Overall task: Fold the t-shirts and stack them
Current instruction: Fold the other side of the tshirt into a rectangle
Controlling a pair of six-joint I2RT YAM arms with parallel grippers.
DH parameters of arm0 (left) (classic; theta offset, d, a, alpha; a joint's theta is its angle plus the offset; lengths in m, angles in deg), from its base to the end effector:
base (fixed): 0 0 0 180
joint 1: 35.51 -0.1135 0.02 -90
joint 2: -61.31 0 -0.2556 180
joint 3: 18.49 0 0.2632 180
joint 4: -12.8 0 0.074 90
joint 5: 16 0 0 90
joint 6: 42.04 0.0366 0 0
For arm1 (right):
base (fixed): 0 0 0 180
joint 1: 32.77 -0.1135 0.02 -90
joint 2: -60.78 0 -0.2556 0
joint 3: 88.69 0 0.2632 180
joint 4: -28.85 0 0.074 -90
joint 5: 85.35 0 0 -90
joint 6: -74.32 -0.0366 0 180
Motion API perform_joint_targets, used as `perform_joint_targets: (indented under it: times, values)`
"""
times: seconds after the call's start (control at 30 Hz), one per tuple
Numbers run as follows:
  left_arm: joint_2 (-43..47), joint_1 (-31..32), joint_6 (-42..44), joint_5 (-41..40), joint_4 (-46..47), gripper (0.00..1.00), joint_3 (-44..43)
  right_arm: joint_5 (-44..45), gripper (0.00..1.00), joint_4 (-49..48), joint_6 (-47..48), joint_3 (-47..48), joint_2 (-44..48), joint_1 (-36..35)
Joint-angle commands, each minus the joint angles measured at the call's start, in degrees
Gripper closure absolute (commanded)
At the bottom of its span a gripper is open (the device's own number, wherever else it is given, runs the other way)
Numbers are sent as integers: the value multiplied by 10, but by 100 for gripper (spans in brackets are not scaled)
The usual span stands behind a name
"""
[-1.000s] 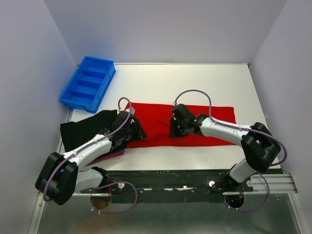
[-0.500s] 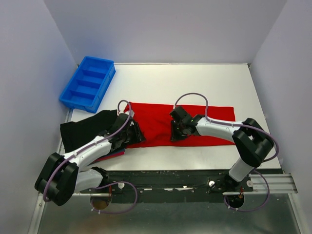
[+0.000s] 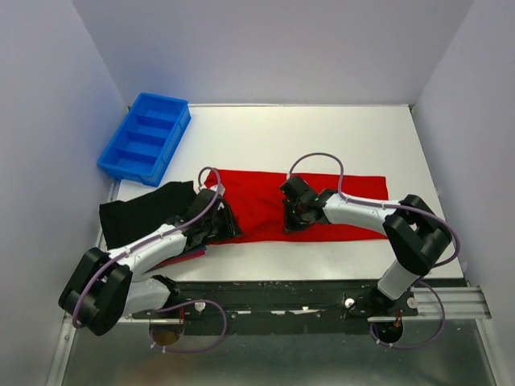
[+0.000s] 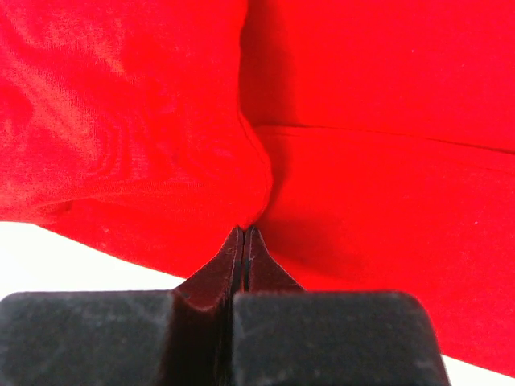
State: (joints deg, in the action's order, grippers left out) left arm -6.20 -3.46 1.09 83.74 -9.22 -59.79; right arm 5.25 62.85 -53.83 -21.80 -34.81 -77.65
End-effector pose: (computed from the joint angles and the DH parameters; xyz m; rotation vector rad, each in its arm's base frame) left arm 0.1931 -0.1282 0.1513 -0.2485 2.5588 -0.7921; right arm 0.2316 0.2301 0.1432 -0.1577 2.7413 0.4312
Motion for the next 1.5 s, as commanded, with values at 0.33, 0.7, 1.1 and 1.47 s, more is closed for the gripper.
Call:
perform_joint_targets:
  times: [0.33, 0.7, 1.1, 1.47]
  values:
    - [-37, 16, -11, 20, 42, 78, -7, 5, 99, 19, 11, 17, 45, 3]
    - [-28, 19, -13, 60, -17, 99, -38, -52, 99, 60, 33, 27, 73, 34]
    - [-33, 19, -9, 87, -90, 100, -74, -135, 99, 93, 64, 56, 52, 61]
    - [-36, 17, -5, 52, -121, 100, -62, -228, 99, 88, 77, 64, -1, 102]
